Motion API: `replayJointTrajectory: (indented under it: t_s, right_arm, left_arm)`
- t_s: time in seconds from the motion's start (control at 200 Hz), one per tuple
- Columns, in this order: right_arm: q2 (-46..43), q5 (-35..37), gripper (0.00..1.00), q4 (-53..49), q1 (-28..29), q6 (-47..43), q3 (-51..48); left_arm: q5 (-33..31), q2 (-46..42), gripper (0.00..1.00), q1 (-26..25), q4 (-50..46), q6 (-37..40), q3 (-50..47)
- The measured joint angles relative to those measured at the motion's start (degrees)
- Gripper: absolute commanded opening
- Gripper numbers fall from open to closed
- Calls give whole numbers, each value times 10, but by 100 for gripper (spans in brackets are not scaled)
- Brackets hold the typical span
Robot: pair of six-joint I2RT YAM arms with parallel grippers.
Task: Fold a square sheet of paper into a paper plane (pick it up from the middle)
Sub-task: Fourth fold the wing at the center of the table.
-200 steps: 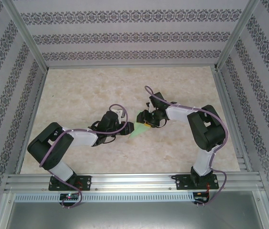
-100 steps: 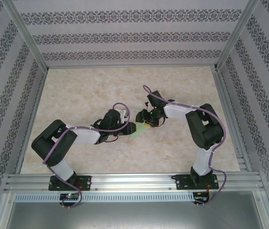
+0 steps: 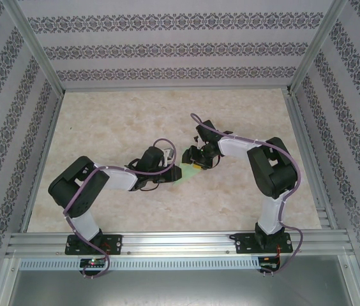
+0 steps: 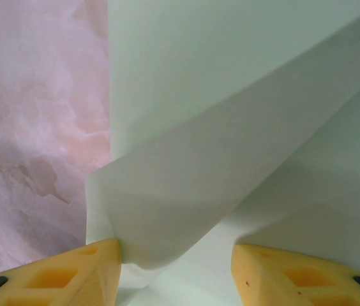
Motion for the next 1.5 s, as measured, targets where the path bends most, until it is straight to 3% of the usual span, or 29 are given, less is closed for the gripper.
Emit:
replayJointTrajectory:
  t_s: [0.465,0.984,1.499]
  right_arm:
    - [15,9,49,-28,1,1,20]
    - [17,17,41,-31,0,3,17]
    - [20,8,53,-33,1,-2,23]
  left_arm:
    - [-4,10,18,0,-5,0,3]
    - [-49,-61,18,0,-8,-14,-19]
    - [-57,-50,18,0,9,-36,-18]
